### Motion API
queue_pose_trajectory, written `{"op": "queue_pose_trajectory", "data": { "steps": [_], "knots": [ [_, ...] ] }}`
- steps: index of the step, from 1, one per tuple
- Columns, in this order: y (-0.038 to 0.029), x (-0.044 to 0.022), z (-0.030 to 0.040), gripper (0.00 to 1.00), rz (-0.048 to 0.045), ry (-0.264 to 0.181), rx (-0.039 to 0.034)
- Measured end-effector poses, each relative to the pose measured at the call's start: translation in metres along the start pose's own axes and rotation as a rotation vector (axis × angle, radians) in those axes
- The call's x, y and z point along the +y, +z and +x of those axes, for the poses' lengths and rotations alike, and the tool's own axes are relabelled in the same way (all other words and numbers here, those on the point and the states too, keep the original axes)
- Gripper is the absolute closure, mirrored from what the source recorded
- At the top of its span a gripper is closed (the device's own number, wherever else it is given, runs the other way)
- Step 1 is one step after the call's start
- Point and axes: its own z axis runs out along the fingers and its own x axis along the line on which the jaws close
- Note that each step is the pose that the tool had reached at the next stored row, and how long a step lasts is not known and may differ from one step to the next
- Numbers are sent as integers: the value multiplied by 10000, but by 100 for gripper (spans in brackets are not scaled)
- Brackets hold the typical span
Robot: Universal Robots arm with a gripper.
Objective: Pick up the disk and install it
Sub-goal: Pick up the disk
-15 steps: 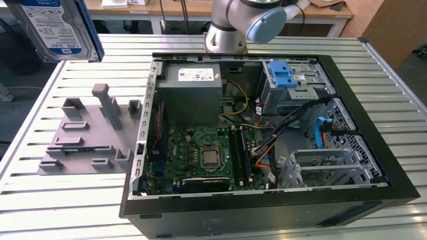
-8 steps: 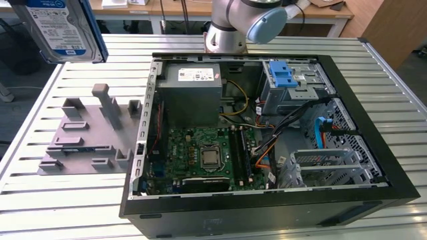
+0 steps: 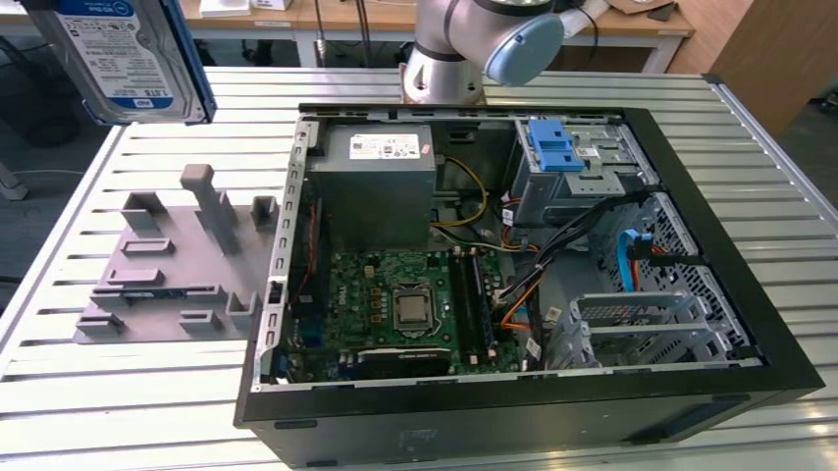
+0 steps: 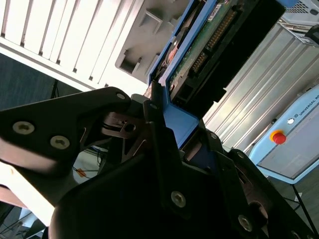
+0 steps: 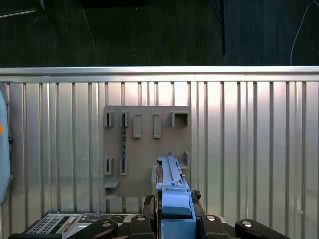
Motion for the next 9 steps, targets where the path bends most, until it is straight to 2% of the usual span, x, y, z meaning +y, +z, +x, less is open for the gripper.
{"op": "queue_pose_trajectory", "data": {
  "steps": [9],
  "knots": [
    [0,-19,8,64,0,-1,0]
  ]
}}
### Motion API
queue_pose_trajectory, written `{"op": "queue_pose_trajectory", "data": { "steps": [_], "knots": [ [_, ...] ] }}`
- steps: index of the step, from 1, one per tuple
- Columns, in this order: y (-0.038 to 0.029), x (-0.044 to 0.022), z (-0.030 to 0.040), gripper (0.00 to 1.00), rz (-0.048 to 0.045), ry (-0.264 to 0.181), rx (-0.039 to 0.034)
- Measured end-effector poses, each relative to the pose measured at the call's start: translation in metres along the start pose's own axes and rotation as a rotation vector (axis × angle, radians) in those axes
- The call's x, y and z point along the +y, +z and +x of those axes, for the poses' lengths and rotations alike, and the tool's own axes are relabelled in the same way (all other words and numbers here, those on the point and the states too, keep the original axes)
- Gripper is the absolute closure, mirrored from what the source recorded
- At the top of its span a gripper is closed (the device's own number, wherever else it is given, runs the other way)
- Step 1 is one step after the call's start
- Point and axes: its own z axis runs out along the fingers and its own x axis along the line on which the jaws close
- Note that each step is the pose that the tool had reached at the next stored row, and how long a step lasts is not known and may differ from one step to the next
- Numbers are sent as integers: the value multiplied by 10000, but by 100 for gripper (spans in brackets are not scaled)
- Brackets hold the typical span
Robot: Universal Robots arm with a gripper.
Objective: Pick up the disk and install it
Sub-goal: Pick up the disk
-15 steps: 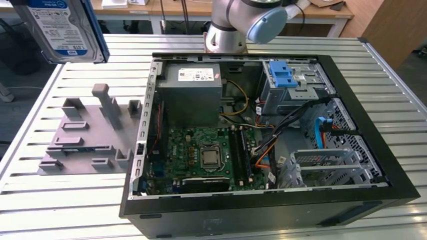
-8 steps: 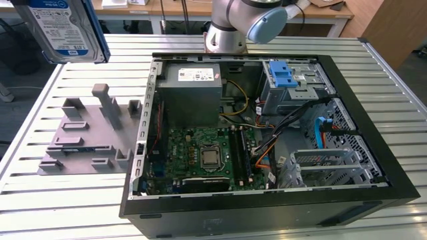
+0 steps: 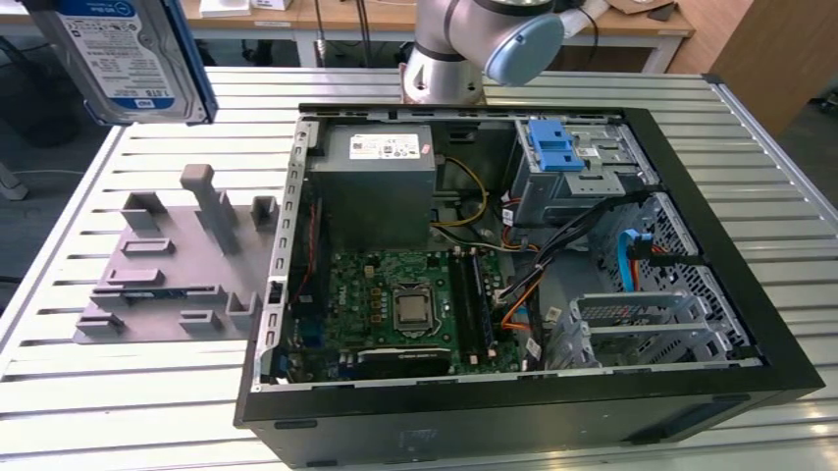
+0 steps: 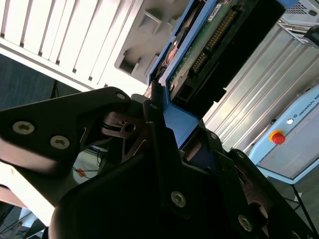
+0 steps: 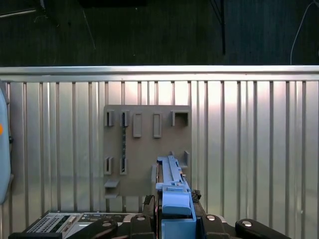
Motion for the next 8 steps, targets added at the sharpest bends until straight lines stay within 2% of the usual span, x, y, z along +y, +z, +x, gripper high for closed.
{"op": "queue_pose_trajectory", "data": {
  "steps": [8],
  "knots": [
    [2,-80,41,64,0,2,0]
  ]
}}
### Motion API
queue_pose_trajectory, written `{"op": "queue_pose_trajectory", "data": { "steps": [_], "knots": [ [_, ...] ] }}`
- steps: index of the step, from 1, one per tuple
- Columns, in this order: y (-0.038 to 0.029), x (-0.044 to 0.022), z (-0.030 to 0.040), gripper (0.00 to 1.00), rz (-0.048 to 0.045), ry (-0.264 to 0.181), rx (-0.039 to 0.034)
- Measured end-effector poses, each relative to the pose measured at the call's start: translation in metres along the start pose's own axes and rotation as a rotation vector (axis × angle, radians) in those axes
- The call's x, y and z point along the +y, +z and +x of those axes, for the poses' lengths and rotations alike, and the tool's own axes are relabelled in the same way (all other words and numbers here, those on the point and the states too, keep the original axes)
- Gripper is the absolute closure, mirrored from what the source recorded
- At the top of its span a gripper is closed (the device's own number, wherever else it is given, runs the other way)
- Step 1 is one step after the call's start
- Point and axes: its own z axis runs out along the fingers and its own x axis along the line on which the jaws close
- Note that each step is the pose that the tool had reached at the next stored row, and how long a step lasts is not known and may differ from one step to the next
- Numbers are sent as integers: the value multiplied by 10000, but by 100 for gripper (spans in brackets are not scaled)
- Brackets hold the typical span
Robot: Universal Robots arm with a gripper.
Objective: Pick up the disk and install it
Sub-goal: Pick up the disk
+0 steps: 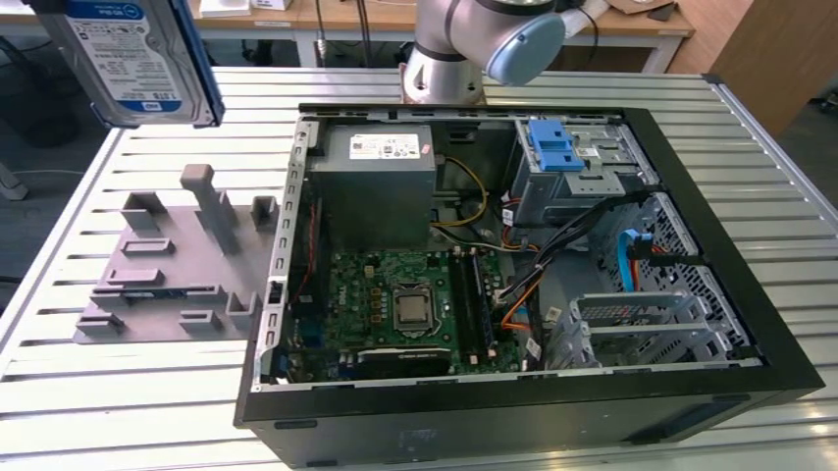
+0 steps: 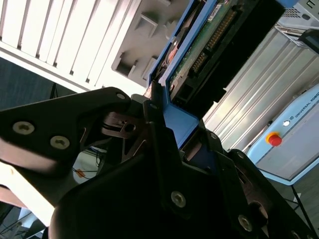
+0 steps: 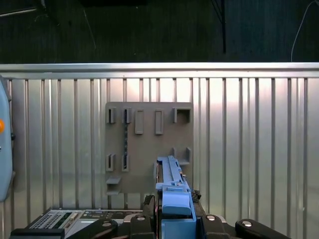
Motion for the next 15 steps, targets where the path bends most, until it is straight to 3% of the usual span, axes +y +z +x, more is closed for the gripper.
{"op": "queue_pose_trajectory", "data": {
  "steps": [15],
  "knots": [
    [4,-174,58,64,0,-1,0]
  ]
}}
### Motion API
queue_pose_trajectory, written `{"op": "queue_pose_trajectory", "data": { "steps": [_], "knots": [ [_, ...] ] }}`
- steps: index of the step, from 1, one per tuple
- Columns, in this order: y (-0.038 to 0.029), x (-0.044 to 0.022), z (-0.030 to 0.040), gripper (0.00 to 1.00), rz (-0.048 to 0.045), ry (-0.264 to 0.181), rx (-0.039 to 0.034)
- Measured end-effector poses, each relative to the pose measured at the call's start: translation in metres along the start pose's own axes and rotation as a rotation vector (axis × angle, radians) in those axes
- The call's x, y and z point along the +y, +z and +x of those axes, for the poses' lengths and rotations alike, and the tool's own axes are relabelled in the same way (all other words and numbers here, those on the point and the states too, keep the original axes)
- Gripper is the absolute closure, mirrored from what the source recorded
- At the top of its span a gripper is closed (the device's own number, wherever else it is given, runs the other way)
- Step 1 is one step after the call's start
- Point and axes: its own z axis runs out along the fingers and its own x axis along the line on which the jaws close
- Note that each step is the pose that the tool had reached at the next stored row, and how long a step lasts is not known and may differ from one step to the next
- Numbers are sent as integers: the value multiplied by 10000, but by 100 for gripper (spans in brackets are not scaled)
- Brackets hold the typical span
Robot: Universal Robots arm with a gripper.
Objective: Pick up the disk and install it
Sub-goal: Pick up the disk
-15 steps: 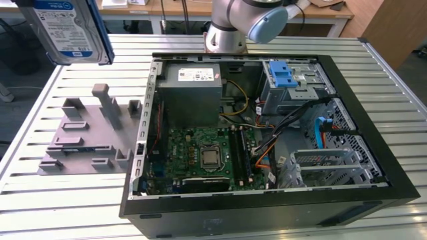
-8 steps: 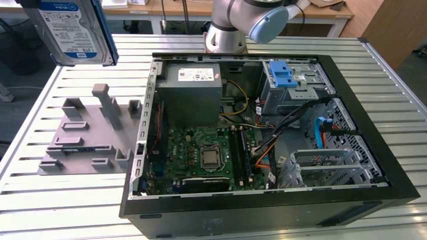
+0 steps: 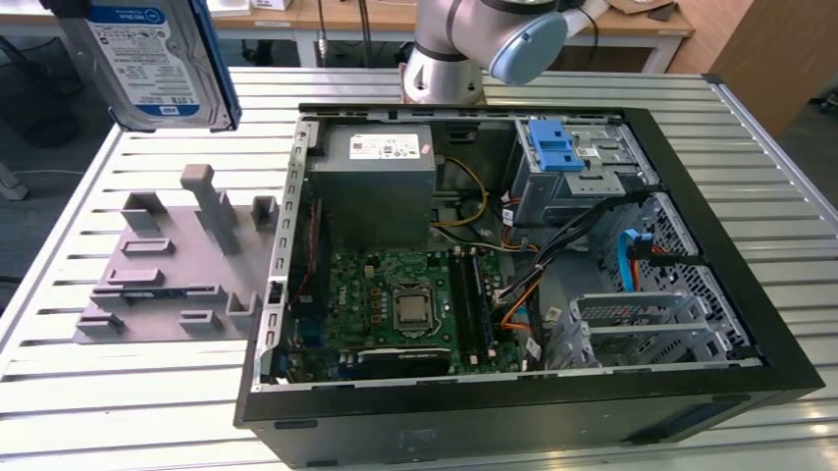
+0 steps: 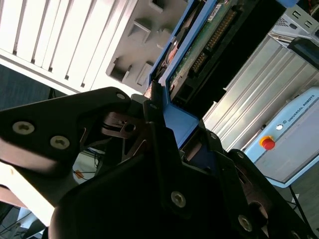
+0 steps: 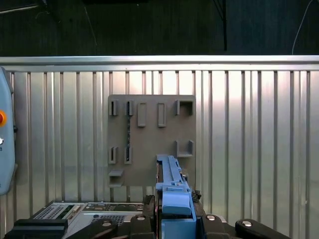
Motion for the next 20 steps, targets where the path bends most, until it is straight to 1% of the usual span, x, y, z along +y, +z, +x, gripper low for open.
{"op": "queue_pose_trajectory", "data": {
  "steps": [20],
  "knots": [
    [5,-229,65,64,-1,0,0]
  ]
}}
